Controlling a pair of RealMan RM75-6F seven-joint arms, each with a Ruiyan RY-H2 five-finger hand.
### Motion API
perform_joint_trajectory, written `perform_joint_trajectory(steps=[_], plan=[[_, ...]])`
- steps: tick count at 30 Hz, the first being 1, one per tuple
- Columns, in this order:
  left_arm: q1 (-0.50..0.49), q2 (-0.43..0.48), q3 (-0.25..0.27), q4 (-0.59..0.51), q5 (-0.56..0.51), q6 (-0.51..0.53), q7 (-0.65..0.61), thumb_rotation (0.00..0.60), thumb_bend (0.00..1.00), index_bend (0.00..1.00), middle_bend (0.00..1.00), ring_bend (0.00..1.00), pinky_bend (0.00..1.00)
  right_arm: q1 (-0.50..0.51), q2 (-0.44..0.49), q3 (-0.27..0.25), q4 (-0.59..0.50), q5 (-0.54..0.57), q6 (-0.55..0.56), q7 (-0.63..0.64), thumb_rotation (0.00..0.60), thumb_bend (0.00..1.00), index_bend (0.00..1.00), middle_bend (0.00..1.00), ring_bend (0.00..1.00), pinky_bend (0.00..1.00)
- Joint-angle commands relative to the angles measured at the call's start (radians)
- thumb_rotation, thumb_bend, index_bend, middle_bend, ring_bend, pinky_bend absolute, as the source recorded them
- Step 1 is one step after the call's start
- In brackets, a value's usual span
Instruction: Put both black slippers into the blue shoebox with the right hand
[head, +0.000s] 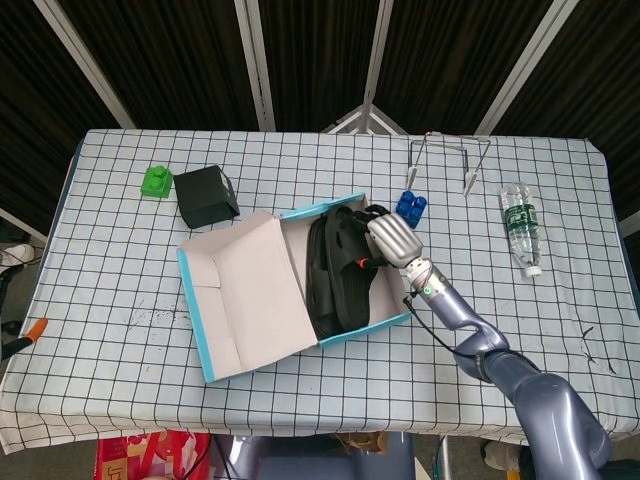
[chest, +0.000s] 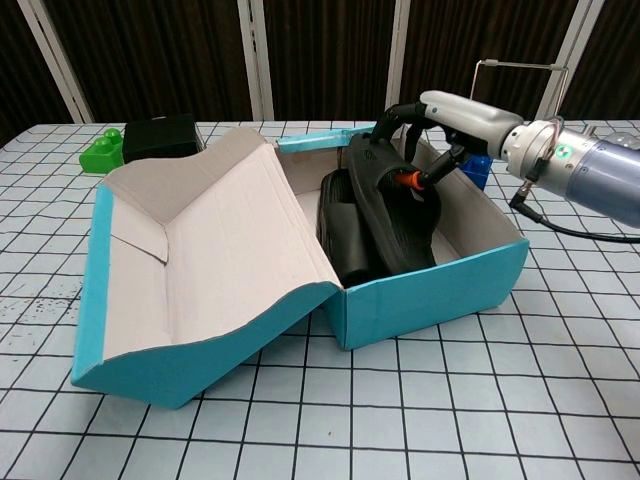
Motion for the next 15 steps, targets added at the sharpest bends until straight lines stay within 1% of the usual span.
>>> perform_joint_trajectory(steps=[1,11,15], plan=[[0.001,0.001,0.000,-0.001,0.000,0.001,-0.002,0.600,0.08,0.23,0.05,0.00,0.05,0.008,0.006,0.004,-0.009,0.012,-0.035,-0.037,0.600,0.36,0.51,0.39,0.40,0.20],[0.002,0.005,0.001,-0.004,0.001,0.001,-0.004,0.600,0.08,0.23,0.05,0.00,0.05,0.017,0.018,0.045,-0.023,0.095,-0.164,-0.161,0.600,0.36,0.52,0.39,0.40,0.18],[0.002,0.007,0.001,-0.006,0.001,0.001,-0.006,0.600,0.08,0.23,0.05,0.00,0.05,0.014,0.030,0.054,-0.045,0.113,-0.185,-0.209,0.600,0.36,0.52,0.39,0.40,0.18]])
